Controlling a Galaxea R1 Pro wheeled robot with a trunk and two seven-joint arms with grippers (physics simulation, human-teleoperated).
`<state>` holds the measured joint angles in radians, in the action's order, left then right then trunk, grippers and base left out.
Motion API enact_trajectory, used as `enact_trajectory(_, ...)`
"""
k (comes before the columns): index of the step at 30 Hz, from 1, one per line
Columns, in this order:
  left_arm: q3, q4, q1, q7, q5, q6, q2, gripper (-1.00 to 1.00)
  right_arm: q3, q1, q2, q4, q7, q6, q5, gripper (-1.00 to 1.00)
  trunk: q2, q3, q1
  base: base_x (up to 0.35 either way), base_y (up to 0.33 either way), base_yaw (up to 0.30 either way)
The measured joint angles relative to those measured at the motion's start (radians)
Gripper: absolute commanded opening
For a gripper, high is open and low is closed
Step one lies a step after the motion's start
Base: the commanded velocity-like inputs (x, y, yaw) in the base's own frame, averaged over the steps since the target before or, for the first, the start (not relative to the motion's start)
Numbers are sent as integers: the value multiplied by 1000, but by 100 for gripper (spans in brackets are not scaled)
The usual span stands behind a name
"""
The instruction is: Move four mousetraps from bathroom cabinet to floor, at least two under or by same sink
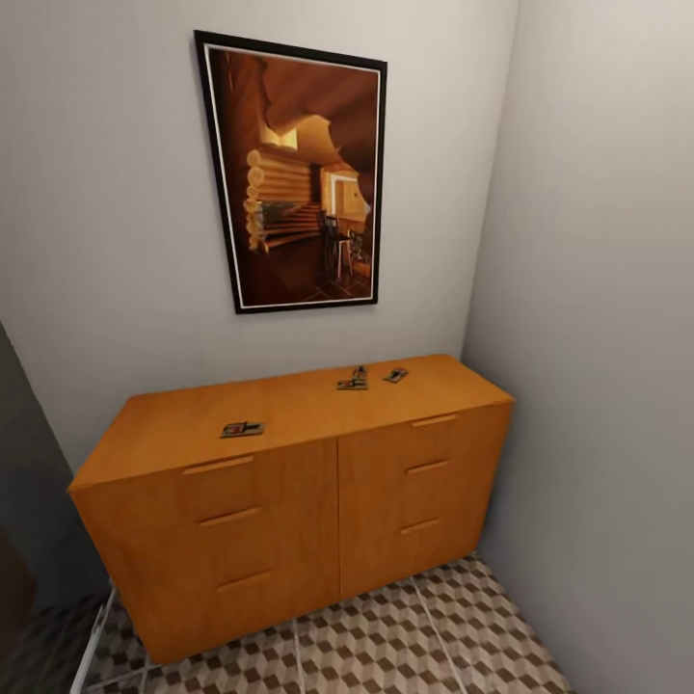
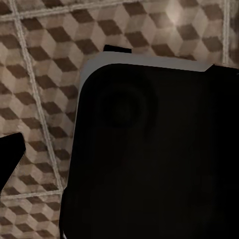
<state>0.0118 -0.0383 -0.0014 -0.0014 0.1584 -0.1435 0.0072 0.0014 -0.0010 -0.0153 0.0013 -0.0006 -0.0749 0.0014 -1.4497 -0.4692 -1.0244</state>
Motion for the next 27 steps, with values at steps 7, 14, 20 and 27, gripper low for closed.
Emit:
enact_trajectory(7,0,0,0,0,0,0,0,100,0,0,0,0,0,0,0,100,0,0,0,309,0,0)
enact_trajectory(14,0,0,0,0,0,0,-1,100,0,0,0,0,0,0,0,100,0,0,0,222,0,0)
enact_trajectory(20,0,0,0,0,-1,0,-1,100,0,0,0,0,1,0,0,100,0,0,0,120,0,0)
enact_trajectory(27,0,0,0,0,-1,0,-1,100,0,0,0,0,1,0,0,100,0,0,-1,37,0,0)
